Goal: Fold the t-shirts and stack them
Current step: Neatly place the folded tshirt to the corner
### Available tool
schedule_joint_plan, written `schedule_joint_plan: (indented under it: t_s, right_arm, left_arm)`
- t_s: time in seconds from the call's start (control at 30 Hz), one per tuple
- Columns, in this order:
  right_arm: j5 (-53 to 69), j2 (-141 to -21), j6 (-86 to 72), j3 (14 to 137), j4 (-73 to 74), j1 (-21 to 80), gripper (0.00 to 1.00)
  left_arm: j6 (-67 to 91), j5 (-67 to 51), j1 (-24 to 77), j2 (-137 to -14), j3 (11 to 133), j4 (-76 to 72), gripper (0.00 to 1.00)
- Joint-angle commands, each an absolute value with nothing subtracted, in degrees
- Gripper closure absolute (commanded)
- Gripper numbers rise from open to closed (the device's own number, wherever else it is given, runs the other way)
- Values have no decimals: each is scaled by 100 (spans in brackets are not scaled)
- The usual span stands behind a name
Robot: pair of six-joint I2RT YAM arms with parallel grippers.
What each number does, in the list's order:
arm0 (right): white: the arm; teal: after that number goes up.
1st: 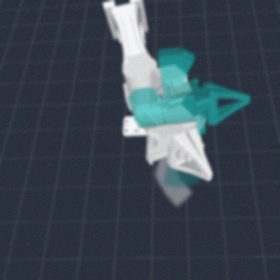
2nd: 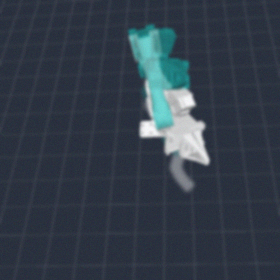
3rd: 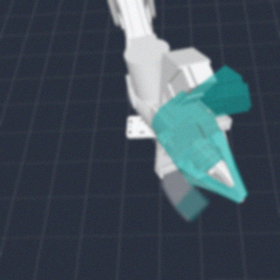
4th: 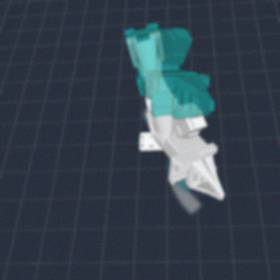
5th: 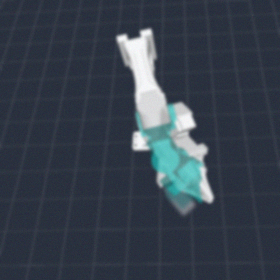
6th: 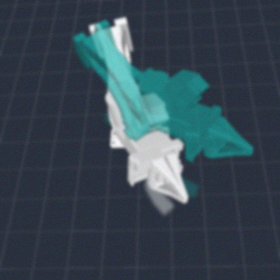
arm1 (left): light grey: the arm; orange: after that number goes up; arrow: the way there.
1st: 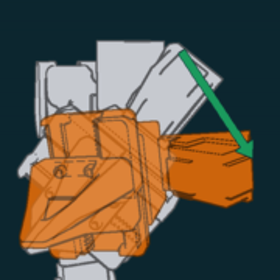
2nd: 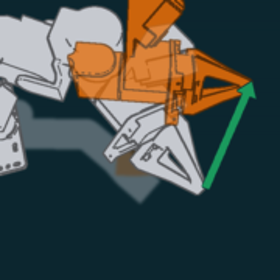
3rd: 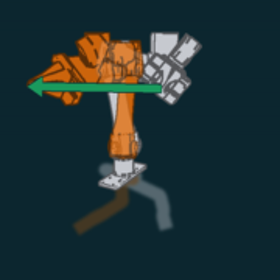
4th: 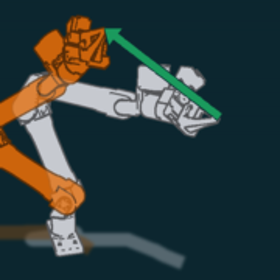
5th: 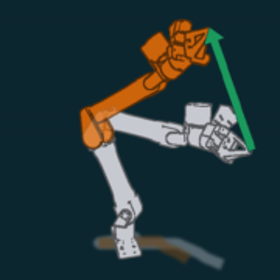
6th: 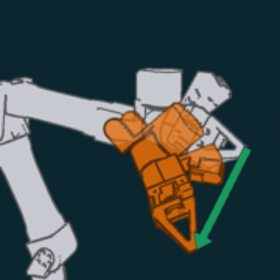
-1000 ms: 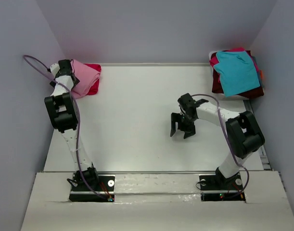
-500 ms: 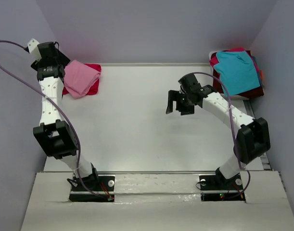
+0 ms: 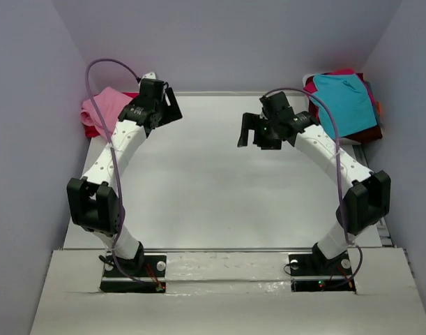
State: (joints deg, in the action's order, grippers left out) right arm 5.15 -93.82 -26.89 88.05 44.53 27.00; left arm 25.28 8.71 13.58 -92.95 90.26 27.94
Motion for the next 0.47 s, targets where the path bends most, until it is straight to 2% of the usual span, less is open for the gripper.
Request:
schedule_joint_plan:
  t_s: [0.0,0.43]
  right_arm:
    - [527,-9588,-2742,9096,4456,2672,0]
    - [651,-10186,-3199,9465,4421,2672,0]
  left_arm:
    - [2329,862,1740,-9202,8702,2918,14]
    - [2215,299,2505,-9343,7524,2505,14]
